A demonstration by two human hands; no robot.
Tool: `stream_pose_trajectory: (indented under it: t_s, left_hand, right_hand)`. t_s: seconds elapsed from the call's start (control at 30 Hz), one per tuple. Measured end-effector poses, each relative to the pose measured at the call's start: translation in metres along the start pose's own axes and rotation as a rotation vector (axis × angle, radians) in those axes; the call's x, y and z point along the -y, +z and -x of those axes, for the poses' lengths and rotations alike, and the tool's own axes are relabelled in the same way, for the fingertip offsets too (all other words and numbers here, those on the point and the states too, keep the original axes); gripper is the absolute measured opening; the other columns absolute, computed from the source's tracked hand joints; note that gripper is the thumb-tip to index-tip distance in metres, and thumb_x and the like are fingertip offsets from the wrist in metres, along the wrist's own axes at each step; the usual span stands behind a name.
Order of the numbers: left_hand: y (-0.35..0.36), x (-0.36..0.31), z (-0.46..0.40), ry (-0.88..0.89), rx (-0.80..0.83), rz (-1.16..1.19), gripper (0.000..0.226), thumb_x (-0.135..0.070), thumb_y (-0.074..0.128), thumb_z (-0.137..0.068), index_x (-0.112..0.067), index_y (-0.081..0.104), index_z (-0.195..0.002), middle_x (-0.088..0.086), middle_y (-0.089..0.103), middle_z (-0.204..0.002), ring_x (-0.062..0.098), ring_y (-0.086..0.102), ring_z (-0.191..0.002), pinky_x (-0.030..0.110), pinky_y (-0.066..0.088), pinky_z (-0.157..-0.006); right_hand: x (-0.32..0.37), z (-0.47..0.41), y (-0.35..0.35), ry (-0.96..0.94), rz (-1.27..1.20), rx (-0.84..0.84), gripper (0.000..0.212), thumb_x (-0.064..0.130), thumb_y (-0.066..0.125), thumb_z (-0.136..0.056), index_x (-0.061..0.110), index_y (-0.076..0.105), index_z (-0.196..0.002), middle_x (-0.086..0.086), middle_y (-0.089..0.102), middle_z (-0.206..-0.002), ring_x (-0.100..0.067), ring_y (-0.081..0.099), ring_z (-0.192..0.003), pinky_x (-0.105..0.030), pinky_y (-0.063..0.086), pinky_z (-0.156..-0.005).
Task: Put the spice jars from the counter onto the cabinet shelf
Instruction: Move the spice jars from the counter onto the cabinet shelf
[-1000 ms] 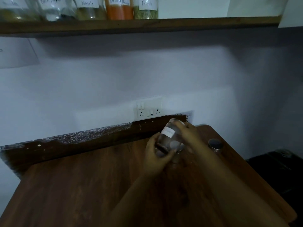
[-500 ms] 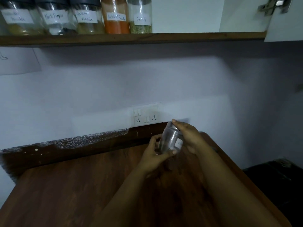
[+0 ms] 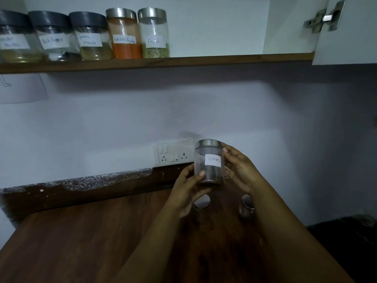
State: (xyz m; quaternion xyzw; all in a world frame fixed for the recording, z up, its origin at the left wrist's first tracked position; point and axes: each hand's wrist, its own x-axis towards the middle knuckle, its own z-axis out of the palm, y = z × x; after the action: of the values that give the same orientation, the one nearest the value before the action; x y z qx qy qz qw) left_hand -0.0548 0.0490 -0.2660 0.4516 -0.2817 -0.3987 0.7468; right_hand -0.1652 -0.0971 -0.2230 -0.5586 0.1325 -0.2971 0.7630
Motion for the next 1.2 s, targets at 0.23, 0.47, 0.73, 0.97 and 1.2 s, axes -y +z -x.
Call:
stream_pose_trajectory:
  t_s: [0.23,0.47,0.73,0.97,1.2]
  left_hand:
    - [0.026,0.003,-0.005,0.042,-0.018,0.089,0.065,-0.033,0.073,-0.078,-0.022,0.044,-0.134,0.013,0.057,-0.131,0.031,0.061,-0.117,0.044,0.055,-0.087]
    - [0.038,-0.009,0.005,0.201,-0.063,-0.285,0.063,-0.031,0.073,-0.078,-0.031,0.047,-0.136,0.005,0.067,-0.116,0.017,0.067,-0.107,0.027,0.057,-0.083]
    - [0.065,-0.046,0.008,0.392,-0.084,-0.516,0.057,-0.033,0.068,-0.087,-0.046,0.042,-0.135,0.003,0.059,-0.126,0.017,0.063,-0.112,0.032,0.054,-0.092]
    - [0.088,-0.124,-0.001,0.597,-0.078,-0.624,0.055,-0.034,0.066,-0.089,-0.048,0.041,-0.136,-0.002,0.055,-0.132,0.016,0.057,-0.119,0.038,0.049,-0.099]
    - [0.111,-0.212,-0.024,0.796,-0.103,-0.654,0.055,-0.027,0.063,-0.092,-0.038,0.039,-0.14,-0.001,0.054,-0.131,0.014,0.056,-0.119,0.032,0.049,-0.097]
  right_hand:
    - [0.006,0.014,-0.032,0.097,0.14,0.224,0.062,0.027,0.073,-0.079,0.045,0.049,-0.133,0.002,0.071,-0.117,-0.016,0.068,-0.108,-0.029,0.057,-0.078]
    - [0.019,0.02,-0.046,0.027,0.113,0.314,0.084,0.006,0.078,-0.074,0.043,0.043,-0.141,-0.005,0.065,-0.128,-0.023,0.063,-0.116,-0.035,0.057,-0.086]
    - [0.066,0.023,-0.023,-0.107,0.258,0.302,0.094,0.021,0.083,-0.067,0.052,0.034,-0.142,0.002,0.049,-0.143,-0.019,0.055,-0.125,-0.043,0.048,-0.103]
    - [0.138,0.003,0.009,-0.297,0.282,0.379,0.094,0.014,0.083,-0.066,0.055,0.037,-0.137,-0.007,0.053,-0.132,-0.017,0.06,-0.118,-0.029,0.056,-0.088]
    - [0.206,-0.039,0.054,-0.449,0.277,0.435,0.093,-0.004,0.075,-0.078,0.046,0.033,-0.145,-0.004,0.054,-0.133,-0.018,0.063,-0.116,-0.035,0.057,-0.084]
